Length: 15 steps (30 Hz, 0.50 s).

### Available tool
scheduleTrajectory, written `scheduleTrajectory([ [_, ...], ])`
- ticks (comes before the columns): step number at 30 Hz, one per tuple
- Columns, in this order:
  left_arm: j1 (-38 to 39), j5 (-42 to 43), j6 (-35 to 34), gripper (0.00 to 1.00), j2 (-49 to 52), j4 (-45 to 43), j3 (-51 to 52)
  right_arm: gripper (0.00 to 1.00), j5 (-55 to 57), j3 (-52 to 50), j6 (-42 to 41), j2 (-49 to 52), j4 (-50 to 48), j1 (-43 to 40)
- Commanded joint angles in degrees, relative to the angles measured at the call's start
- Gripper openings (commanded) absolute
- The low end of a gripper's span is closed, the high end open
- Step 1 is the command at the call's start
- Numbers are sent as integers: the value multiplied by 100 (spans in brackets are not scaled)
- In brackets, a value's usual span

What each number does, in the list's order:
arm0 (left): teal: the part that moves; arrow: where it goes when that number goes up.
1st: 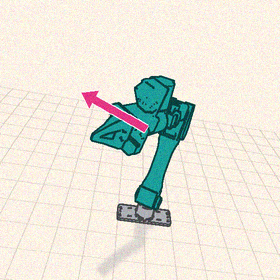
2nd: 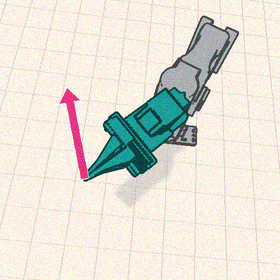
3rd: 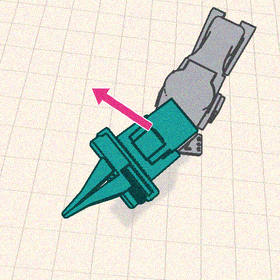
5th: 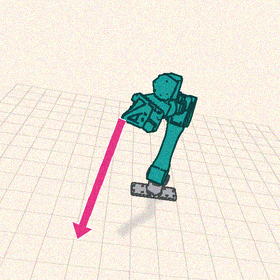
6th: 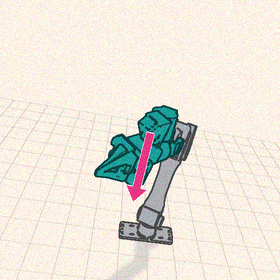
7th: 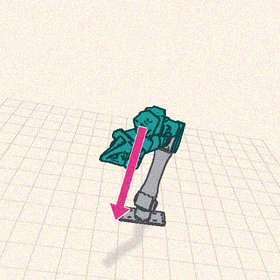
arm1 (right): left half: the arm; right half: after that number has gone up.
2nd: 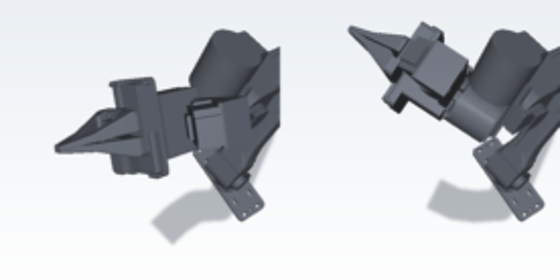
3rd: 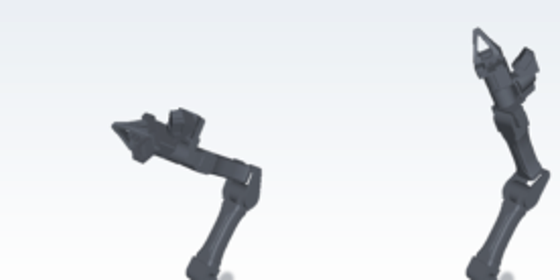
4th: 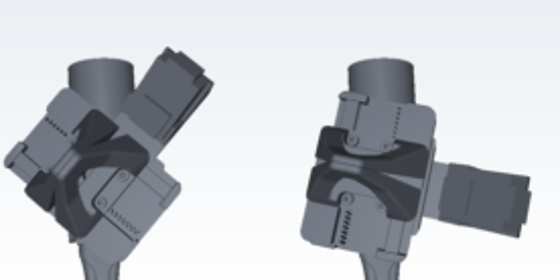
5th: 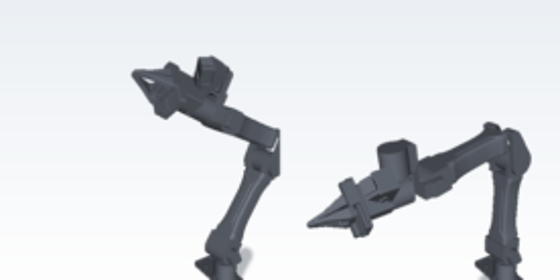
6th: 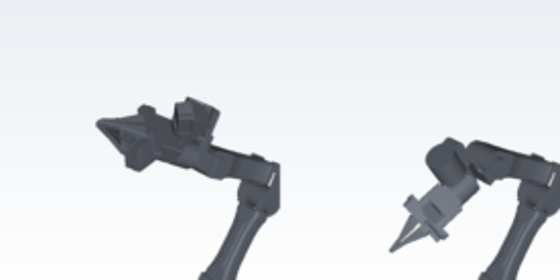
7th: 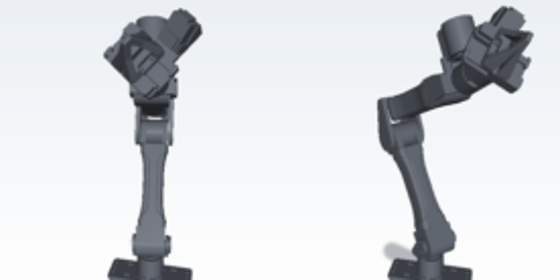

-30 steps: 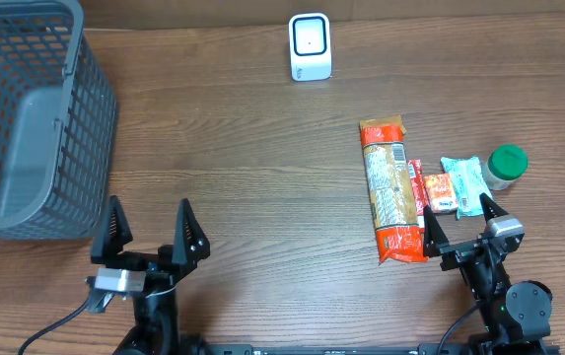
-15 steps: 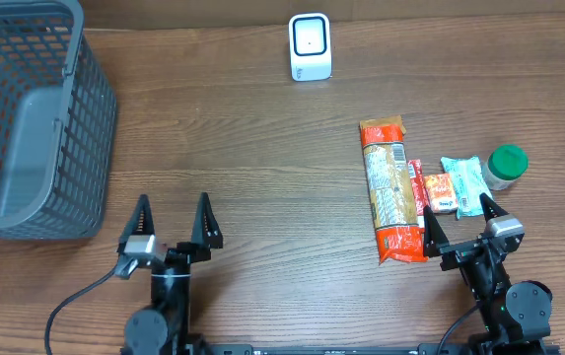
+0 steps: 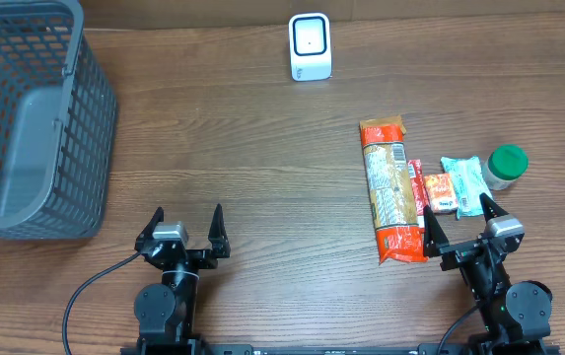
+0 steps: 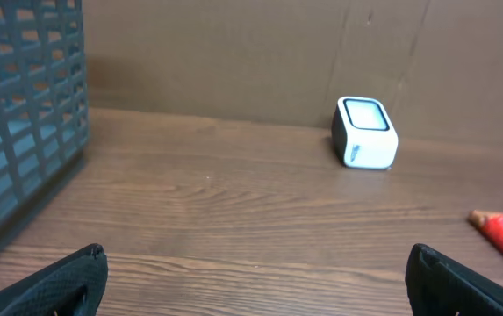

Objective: Scan the item barcode

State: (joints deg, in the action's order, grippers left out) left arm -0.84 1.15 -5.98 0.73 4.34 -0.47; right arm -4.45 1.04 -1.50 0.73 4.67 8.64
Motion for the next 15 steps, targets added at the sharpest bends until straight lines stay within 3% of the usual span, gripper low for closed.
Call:
scheduleTrajectory([
  [1, 13, 83, 632, 100, -52, 11, 20, 100, 26, -59, 26, -50, -24, -15],
  [15, 13, 61, 579, 100, -52, 2, 20, 100, 26, -59, 26, -50, -24, -15],
])
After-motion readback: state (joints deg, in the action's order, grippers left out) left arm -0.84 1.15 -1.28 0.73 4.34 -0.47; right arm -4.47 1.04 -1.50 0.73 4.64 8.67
